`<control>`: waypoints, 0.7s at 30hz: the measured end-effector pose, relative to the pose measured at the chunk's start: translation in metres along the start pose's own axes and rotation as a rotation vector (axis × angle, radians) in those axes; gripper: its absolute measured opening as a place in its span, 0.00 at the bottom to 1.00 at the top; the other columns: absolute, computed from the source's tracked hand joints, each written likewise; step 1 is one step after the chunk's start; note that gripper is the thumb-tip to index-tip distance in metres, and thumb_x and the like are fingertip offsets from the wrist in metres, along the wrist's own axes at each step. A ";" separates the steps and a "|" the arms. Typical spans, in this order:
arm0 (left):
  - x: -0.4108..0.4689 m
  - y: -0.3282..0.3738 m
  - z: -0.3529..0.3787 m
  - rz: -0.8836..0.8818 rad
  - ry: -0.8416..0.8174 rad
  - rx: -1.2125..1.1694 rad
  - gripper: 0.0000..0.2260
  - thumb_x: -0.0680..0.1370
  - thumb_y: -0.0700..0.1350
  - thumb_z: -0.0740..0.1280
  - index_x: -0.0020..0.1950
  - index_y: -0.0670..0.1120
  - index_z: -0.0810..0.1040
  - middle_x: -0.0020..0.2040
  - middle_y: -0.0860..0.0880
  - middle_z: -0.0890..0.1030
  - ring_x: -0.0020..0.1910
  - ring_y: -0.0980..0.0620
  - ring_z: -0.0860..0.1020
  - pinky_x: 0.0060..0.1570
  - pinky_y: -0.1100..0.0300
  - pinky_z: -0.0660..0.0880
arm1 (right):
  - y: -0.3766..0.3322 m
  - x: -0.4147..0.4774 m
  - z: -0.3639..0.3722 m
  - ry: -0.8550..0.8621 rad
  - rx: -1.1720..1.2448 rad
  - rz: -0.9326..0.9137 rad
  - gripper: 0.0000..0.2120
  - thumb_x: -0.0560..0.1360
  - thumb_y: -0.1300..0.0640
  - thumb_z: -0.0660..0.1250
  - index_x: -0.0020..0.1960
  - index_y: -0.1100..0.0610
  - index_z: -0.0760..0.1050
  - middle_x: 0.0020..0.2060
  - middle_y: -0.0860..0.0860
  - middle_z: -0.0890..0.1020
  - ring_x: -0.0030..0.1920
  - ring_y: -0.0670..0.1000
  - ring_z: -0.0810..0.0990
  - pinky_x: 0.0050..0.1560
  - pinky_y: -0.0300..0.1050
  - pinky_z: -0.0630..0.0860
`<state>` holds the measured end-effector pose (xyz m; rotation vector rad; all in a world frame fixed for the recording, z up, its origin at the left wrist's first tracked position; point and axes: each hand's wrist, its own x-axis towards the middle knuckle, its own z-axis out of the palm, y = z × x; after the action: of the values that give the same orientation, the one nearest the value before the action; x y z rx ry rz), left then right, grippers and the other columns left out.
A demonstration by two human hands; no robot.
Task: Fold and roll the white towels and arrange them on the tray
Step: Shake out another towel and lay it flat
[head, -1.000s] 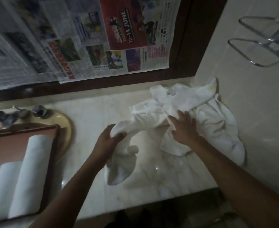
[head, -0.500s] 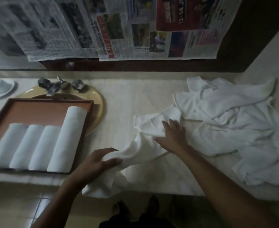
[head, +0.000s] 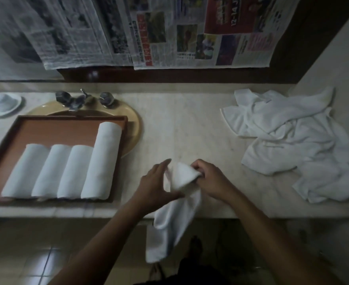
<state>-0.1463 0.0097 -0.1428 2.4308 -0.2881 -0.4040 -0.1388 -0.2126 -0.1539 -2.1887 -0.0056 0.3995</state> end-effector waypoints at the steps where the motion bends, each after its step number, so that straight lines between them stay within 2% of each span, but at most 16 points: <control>1: -0.005 0.004 0.003 0.019 -0.049 -0.033 0.44 0.69 0.65 0.77 0.80 0.54 0.62 0.72 0.52 0.73 0.70 0.51 0.73 0.66 0.50 0.73 | -0.008 -0.014 0.012 0.006 -0.013 -0.012 0.13 0.76 0.64 0.64 0.53 0.47 0.76 0.48 0.43 0.83 0.49 0.40 0.80 0.47 0.40 0.76; 2: -0.011 0.004 0.006 0.034 -0.071 -0.076 0.37 0.72 0.62 0.76 0.77 0.55 0.66 0.69 0.53 0.76 0.67 0.51 0.76 0.62 0.54 0.74 | -0.014 -0.027 0.023 0.028 -0.004 -0.015 0.14 0.76 0.64 0.64 0.53 0.46 0.76 0.48 0.41 0.83 0.49 0.39 0.80 0.47 0.38 0.75; 4: -0.026 0.000 0.006 0.083 -0.008 -0.115 0.24 0.77 0.54 0.73 0.70 0.54 0.72 0.59 0.52 0.83 0.57 0.48 0.82 0.49 0.59 0.75 | -0.023 -0.049 0.038 0.107 0.037 0.000 0.10 0.76 0.60 0.67 0.53 0.45 0.76 0.46 0.40 0.84 0.48 0.39 0.81 0.47 0.38 0.76; 7: -0.049 -0.013 -0.011 0.125 0.164 -0.199 0.11 0.77 0.44 0.71 0.57 0.49 0.75 0.42 0.53 0.84 0.43 0.47 0.84 0.40 0.51 0.78 | -0.033 -0.077 0.041 0.182 0.084 0.004 0.05 0.77 0.51 0.71 0.51 0.45 0.77 0.44 0.41 0.84 0.45 0.40 0.82 0.48 0.44 0.81; 9: -0.059 -0.013 -0.032 0.153 0.169 -0.336 0.04 0.77 0.43 0.70 0.50 0.48 0.77 0.40 0.52 0.83 0.42 0.52 0.83 0.41 0.48 0.80 | -0.040 -0.096 0.037 0.054 0.073 0.027 0.08 0.76 0.48 0.74 0.53 0.43 0.77 0.47 0.41 0.84 0.48 0.40 0.83 0.51 0.45 0.83; 12: -0.073 0.004 -0.066 0.264 0.027 -0.411 0.07 0.78 0.47 0.66 0.50 0.47 0.82 0.44 0.51 0.84 0.45 0.51 0.83 0.45 0.45 0.82 | -0.055 -0.119 0.031 -0.225 0.004 0.045 0.21 0.72 0.41 0.77 0.61 0.41 0.74 0.55 0.40 0.82 0.54 0.42 0.82 0.57 0.48 0.83; 14: -0.082 0.021 -0.084 0.362 -0.111 -0.378 0.08 0.80 0.44 0.64 0.53 0.47 0.83 0.47 0.51 0.85 0.48 0.51 0.84 0.48 0.45 0.82 | -0.069 -0.132 0.024 -0.212 0.043 0.001 0.32 0.67 0.35 0.77 0.68 0.39 0.70 0.62 0.38 0.79 0.62 0.41 0.79 0.63 0.50 0.80; 16: -0.089 0.038 -0.099 0.461 -0.215 -0.338 0.10 0.81 0.40 0.64 0.56 0.46 0.84 0.50 0.50 0.85 0.51 0.51 0.84 0.52 0.46 0.82 | -0.085 -0.140 0.016 -0.121 0.130 -0.131 0.40 0.68 0.37 0.78 0.75 0.38 0.63 0.71 0.35 0.72 0.71 0.39 0.72 0.70 0.49 0.73; 18: -0.092 0.052 -0.114 0.520 -0.280 -0.306 0.11 0.82 0.37 0.65 0.58 0.45 0.85 0.52 0.50 0.86 0.53 0.52 0.84 0.53 0.51 0.82 | -0.097 -0.142 0.012 -0.079 0.176 -0.249 0.43 0.70 0.44 0.79 0.78 0.39 0.60 0.74 0.35 0.68 0.74 0.40 0.68 0.72 0.47 0.70; 19: -0.093 0.057 -0.121 0.539 -0.304 -0.289 0.10 0.82 0.37 0.65 0.58 0.45 0.85 0.53 0.51 0.86 0.53 0.53 0.85 0.53 0.54 0.81 | -0.102 -0.141 0.011 -0.068 0.157 -0.282 0.42 0.71 0.48 0.80 0.78 0.40 0.61 0.73 0.37 0.69 0.73 0.42 0.70 0.70 0.47 0.71; 21: -0.094 0.060 -0.134 0.586 -0.313 -0.243 0.09 0.82 0.38 0.68 0.58 0.45 0.86 0.52 0.52 0.87 0.52 0.55 0.85 0.51 0.58 0.81 | -0.106 -0.135 0.010 -0.061 0.080 -0.325 0.33 0.73 0.52 0.79 0.73 0.45 0.70 0.66 0.40 0.76 0.67 0.46 0.76 0.65 0.47 0.75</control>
<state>-0.1918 0.0679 0.0145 1.9250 -0.9939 -0.5126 -0.2551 -0.1600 -0.0387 -2.0494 -0.3679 0.2767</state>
